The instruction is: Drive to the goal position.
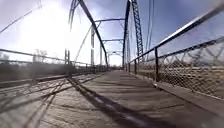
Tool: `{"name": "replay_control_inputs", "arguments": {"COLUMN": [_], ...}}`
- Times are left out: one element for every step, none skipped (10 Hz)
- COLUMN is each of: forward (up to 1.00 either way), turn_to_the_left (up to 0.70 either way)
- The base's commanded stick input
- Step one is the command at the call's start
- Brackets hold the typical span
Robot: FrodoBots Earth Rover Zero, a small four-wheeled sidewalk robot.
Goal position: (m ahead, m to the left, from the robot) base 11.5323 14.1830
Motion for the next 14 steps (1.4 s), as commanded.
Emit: {"name": "replay_control_inputs", "arguments": {"forward": [1.0,1.0,1.0,1.0,1.0,1.0,1.0,1.0,1.0,1.0,1.0,1.0,1.0,1.0], "turn_to_the_left": [0.0,0.0,0.0,0.0,0.0,0.0,0.0,0.0,0.0,0.0,0.0,0.0,0.0,0.0]}}
